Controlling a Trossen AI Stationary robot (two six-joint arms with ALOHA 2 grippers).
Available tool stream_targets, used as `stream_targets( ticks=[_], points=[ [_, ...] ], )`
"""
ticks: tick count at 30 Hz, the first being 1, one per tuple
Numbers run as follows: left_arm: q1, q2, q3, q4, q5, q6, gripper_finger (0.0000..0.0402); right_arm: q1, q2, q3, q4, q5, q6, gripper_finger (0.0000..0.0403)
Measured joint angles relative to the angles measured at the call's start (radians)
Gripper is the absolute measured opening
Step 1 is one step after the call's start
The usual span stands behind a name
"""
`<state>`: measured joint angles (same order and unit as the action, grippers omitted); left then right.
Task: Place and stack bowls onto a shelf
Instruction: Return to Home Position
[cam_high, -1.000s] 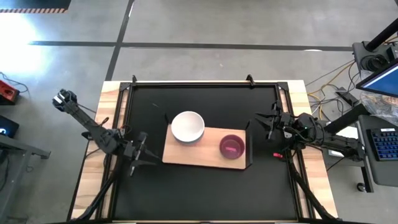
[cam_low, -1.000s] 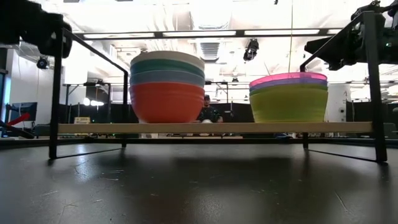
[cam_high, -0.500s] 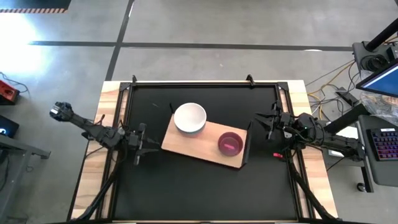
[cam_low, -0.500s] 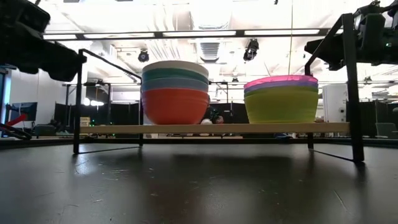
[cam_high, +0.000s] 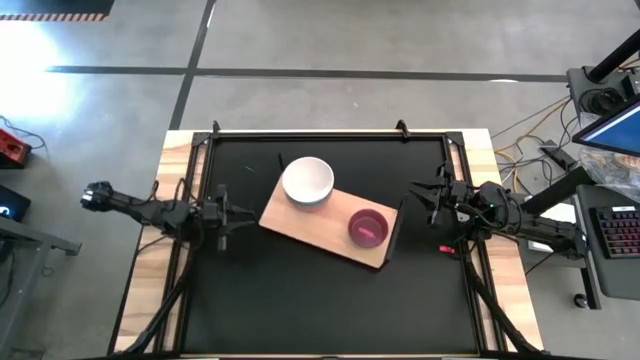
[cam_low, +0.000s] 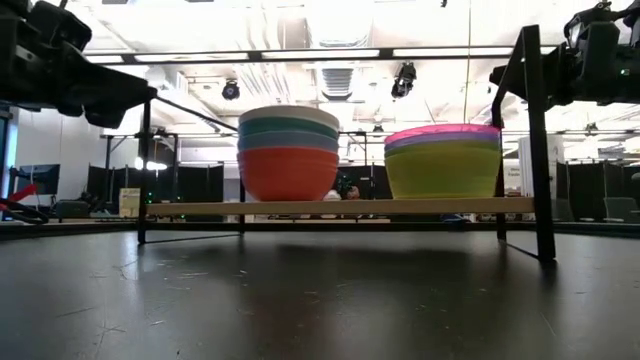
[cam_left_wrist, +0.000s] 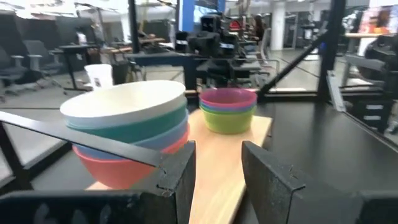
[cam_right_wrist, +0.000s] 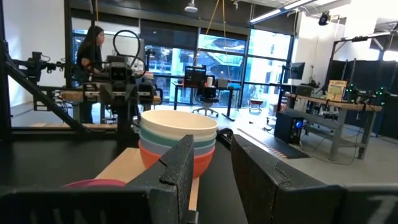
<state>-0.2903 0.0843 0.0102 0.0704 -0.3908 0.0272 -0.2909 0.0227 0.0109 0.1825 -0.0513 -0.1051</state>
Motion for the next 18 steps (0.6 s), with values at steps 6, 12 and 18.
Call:
stream_targets(
  ticks=[6,12,18],
  points=[
    [0.09,-0.034,0.0,0.0,-0.001,0.016,0.0113,0.0,0.0,0.0,0.0,0.0,0.0,0.0098],
    [0.152,-0.065,-0.001,0.0,-0.004,0.014,0.0113,0.0,0.0,0.0,0.0,0.0,0.0,0.0098],
    [0.149,-0.047,-0.001,0.0,0.013,-0.019,0.0113,0.0,0.0,0.0,0.0,0.0,0.0,0.0098]
  ],
)
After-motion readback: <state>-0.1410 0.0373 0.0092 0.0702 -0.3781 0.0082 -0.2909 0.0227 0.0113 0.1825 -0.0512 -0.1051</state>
